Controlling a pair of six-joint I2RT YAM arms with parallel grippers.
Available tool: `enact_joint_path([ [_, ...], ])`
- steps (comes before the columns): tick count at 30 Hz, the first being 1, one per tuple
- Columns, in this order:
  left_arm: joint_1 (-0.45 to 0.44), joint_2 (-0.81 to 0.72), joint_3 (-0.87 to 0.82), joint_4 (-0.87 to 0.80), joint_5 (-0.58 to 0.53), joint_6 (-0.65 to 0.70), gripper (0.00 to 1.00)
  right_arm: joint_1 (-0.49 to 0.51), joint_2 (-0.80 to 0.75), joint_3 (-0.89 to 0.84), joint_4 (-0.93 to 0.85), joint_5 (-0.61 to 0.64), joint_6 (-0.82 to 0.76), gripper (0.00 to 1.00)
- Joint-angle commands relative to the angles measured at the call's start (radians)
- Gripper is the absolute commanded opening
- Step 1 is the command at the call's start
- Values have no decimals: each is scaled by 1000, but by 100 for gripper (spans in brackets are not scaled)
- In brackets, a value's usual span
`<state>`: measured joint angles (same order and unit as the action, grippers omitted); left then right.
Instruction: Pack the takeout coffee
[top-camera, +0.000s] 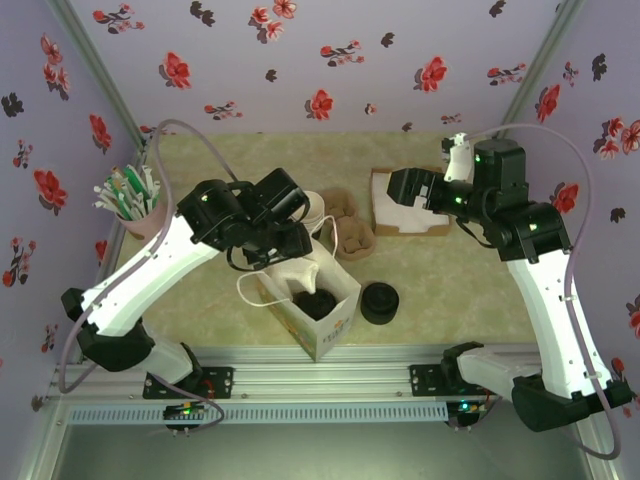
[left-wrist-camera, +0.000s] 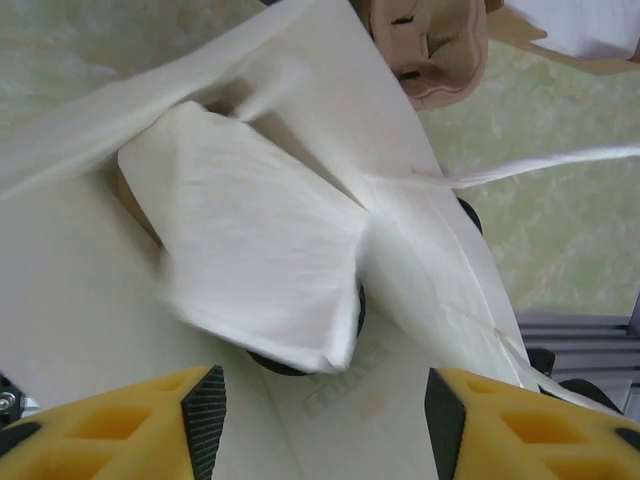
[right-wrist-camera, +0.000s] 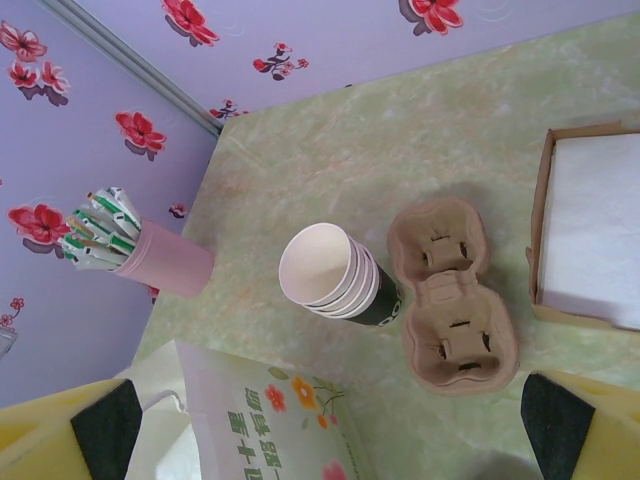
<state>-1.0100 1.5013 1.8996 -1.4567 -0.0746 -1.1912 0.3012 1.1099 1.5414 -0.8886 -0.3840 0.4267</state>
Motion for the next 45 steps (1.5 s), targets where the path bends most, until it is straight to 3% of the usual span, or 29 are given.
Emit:
enact_joint_path([
  [1,-6,-39,46,-36,-56,14,58,-8,-19,-8,7,1,-22,99],
  [5,-6,-58,77,-29,-93,46,70,-7,-20,-6,8,-4,-20,99],
  [12,-6,-95,136,0,-205,149,99,-7,-37,-4,-1,-1,-25,99],
  [22,-4,-190,143,137,-413,388,99,-8,-80,-1,-36,71,-50,99],
  [30,5,-332,-22,300,-688,624,99,-7,-178,-103,-11,264,-99,99],
  [34,30,-454,-205,483,-699,765,99,-7,-238,-179,30,367,-115,99],
  [38,93,-539,-331,583,-699,814,99,-8,-260,-246,57,445,-139,99],
  [41,163,-548,-382,588,-686,814,99,-7,-262,-299,83,497,-147,99],
  [45,308,-544,-451,595,-585,797,99,-8,-237,-349,95,577,-149,99],
])
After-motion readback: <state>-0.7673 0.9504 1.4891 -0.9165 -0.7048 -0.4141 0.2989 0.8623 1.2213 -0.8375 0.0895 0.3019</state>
